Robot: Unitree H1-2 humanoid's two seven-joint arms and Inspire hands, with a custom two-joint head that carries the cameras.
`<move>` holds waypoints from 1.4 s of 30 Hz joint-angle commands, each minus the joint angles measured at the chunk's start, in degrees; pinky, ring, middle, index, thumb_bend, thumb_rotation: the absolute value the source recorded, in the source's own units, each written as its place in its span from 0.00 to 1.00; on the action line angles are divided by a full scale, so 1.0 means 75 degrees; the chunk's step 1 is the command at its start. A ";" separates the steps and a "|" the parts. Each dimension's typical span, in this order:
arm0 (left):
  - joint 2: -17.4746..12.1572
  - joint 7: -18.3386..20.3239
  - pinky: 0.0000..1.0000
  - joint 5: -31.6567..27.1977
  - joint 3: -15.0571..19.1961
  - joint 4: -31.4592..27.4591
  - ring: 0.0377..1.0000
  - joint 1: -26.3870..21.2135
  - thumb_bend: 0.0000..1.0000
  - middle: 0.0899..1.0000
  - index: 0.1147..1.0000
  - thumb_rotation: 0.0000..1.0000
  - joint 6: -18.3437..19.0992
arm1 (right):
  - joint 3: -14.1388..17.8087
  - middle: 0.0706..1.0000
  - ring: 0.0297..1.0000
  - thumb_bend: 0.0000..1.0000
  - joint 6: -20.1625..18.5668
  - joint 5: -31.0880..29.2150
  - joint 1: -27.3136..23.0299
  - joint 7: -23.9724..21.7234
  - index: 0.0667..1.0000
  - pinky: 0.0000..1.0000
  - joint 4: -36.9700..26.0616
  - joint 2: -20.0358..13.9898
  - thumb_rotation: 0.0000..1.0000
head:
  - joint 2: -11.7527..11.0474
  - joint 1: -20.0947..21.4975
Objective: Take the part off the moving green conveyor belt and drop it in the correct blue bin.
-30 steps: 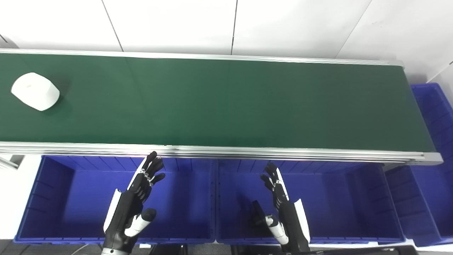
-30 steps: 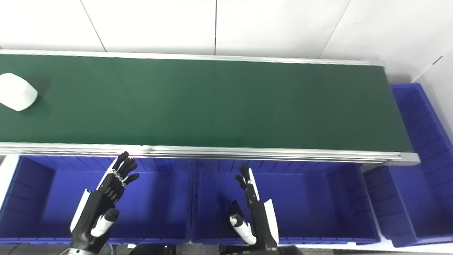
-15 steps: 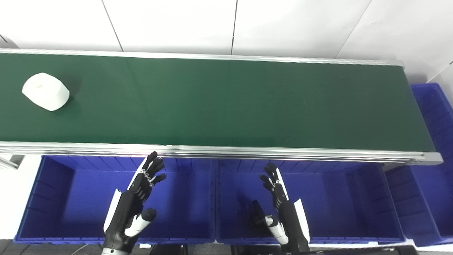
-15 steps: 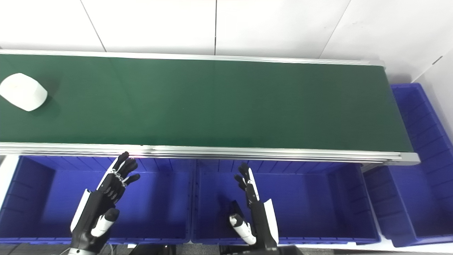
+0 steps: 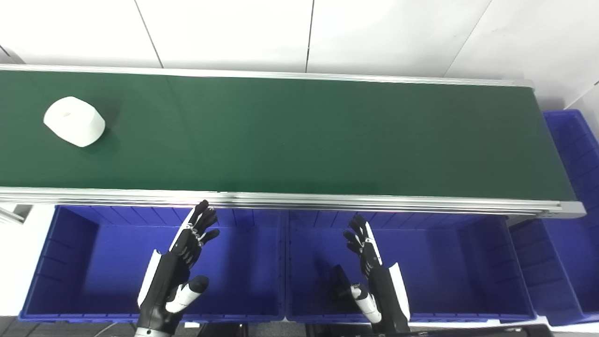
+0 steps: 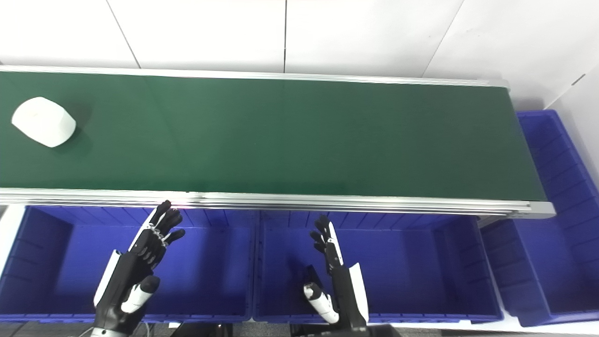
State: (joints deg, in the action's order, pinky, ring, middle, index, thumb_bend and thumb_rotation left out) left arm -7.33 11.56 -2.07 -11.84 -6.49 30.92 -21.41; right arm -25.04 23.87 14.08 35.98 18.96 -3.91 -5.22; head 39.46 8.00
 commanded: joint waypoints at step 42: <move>-0.0974 0.0139 0.65 0.0601 0.0652 -0.3036 0.81 -0.2760 1.00 0.86 0.79 0.48 0.0165 | 0.0180 1.00 1.00 0.96 0.0406 -0.1171 -0.0531 -0.0530 1.00 1.00 0.0344 -0.0413 0.97 | -0.1025 -0.2686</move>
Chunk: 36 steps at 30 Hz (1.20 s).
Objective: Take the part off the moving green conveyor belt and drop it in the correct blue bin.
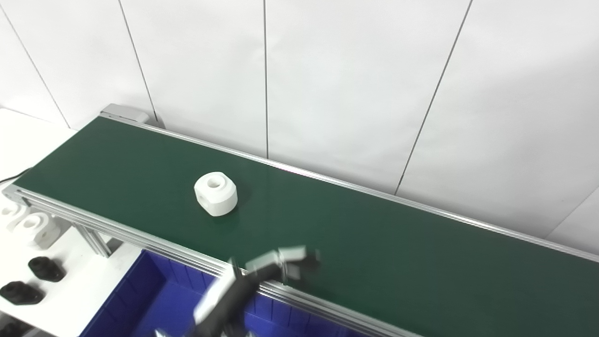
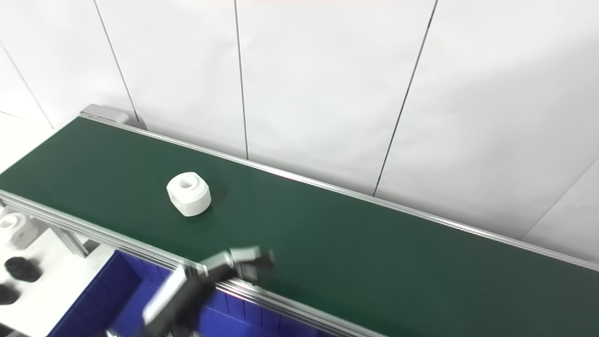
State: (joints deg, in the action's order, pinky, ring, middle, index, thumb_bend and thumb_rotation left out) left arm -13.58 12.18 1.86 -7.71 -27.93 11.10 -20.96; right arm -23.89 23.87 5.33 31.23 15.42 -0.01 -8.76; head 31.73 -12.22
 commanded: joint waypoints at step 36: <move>-0.3956 0.1179 0.81 0.6061 -0.3307 0.6491 0.86 -0.7052 1.00 0.87 0.84 0.31 -0.0789 | 0.0173 1.00 0.97 0.95 0.0407 0.0344 0.0233 -0.0119 1.00 1.00 -0.0221 0.0384 0.97 | 0.0167 0.0453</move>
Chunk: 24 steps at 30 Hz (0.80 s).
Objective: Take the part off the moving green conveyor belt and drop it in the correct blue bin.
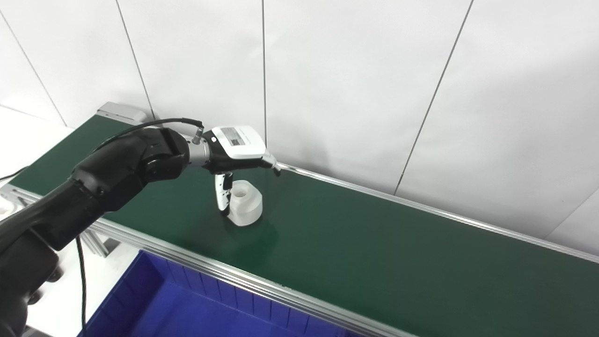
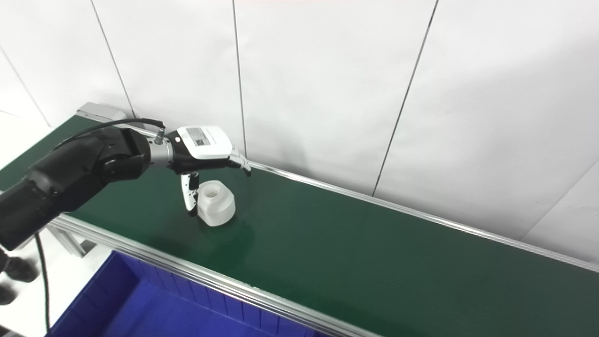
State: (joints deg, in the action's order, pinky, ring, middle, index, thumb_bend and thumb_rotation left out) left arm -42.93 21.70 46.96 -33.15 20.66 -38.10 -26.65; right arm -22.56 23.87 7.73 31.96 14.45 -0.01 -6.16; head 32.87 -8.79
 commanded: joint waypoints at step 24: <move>0.1311 -0.3106 0.56 0.0659 0.0459 0.1360 0.63 0.0459 0.96 0.66 0.66 0.01 -0.0017 | -0.0044 1.00 0.94 0.93 0.0407 -0.0077 0.0264 -0.0156 1.00 1.00 -0.0345 0.0091 0.98 | 0.0177 0.0221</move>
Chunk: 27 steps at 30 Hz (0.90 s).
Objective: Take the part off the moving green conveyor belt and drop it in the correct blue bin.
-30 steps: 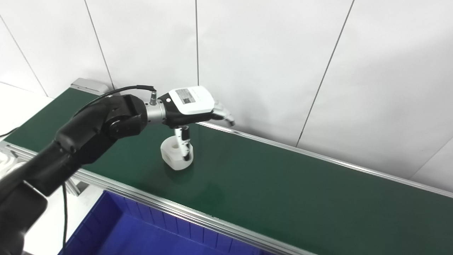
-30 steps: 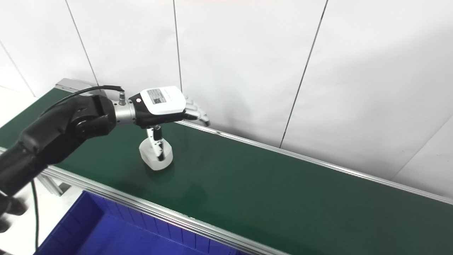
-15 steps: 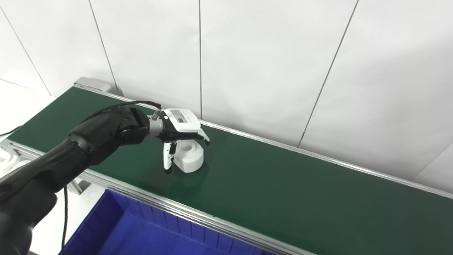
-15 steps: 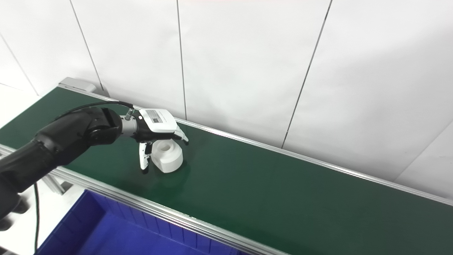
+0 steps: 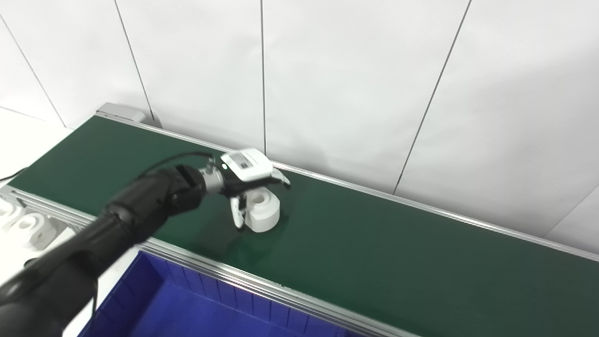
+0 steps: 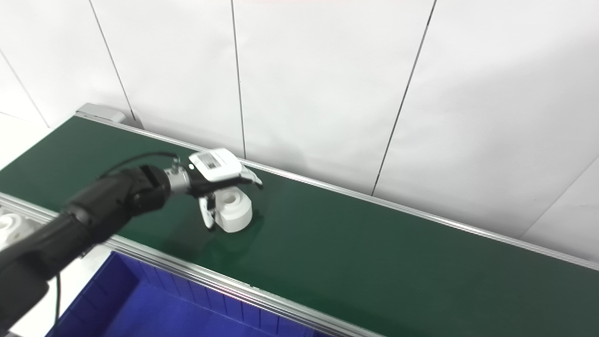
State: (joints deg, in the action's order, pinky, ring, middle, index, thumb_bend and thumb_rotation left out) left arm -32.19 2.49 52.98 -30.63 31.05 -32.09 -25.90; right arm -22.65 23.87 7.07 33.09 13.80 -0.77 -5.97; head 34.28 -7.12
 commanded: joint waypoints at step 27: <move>-0.1006 0.0000 0.27 -0.1270 -0.0944 -0.1182 0.31 -0.0739 0.52 0.36 0.45 0.00 -0.0134 | -0.0013 0.99 0.92 0.90 0.0406 -0.0051 0.0143 -0.0253 1.00 0.98 -0.0338 0.0145 1.00 | 0.0277 -0.0031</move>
State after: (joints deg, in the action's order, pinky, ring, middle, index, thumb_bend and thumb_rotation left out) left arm -37.71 2.74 45.61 -39.74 25.98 -34.50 -26.84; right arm -22.72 23.87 6.93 33.24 12.63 -1.08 -5.38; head 36.38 -7.29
